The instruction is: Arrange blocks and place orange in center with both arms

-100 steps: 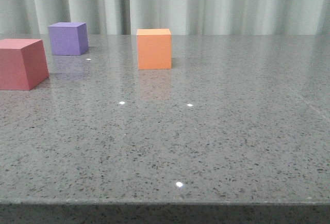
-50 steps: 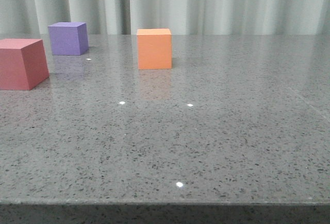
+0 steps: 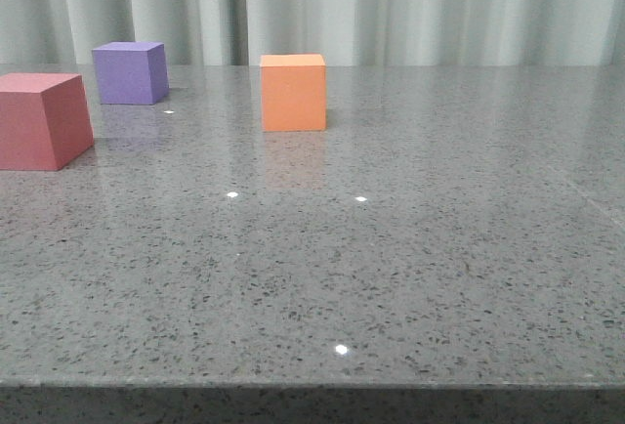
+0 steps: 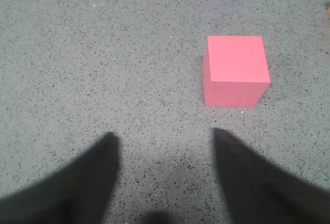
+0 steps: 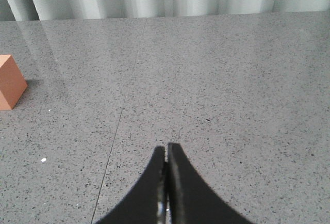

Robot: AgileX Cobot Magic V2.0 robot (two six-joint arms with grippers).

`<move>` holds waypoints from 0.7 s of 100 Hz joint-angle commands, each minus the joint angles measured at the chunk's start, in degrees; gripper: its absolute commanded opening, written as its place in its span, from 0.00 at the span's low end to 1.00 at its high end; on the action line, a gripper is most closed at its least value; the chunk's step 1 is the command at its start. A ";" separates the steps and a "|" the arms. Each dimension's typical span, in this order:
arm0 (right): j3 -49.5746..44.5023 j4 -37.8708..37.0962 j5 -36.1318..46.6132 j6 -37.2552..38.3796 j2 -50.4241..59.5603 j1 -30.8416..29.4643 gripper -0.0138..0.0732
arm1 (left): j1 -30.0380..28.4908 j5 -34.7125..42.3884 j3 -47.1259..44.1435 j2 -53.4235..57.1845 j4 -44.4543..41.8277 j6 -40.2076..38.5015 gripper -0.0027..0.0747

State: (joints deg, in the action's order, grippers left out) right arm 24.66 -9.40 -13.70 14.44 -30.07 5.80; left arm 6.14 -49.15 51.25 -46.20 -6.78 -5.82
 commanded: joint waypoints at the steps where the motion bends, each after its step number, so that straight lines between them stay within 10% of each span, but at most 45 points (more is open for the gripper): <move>1: 1.54 -0.91 4.26 -0.19 0.01 -0.33 0.08 | -0.25 2.58 2.02 0.06 0.48 0.01 0.94; 42: 1.54 -0.91 4.26 -0.19 0.01 -0.33 0.08 | 0.88 2.87 5.83 -5.58 14.32 0.01 0.86; 70: 1.54 -0.91 4.26 -0.19 0.01 -0.33 0.08 | 15.62 10.44 15.86 -19.91 15.68 -2.40 0.85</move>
State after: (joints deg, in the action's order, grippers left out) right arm 24.66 -9.40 -13.70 14.44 -30.07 5.80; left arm 17.24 -44.91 62.36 -62.50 8.06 -6.37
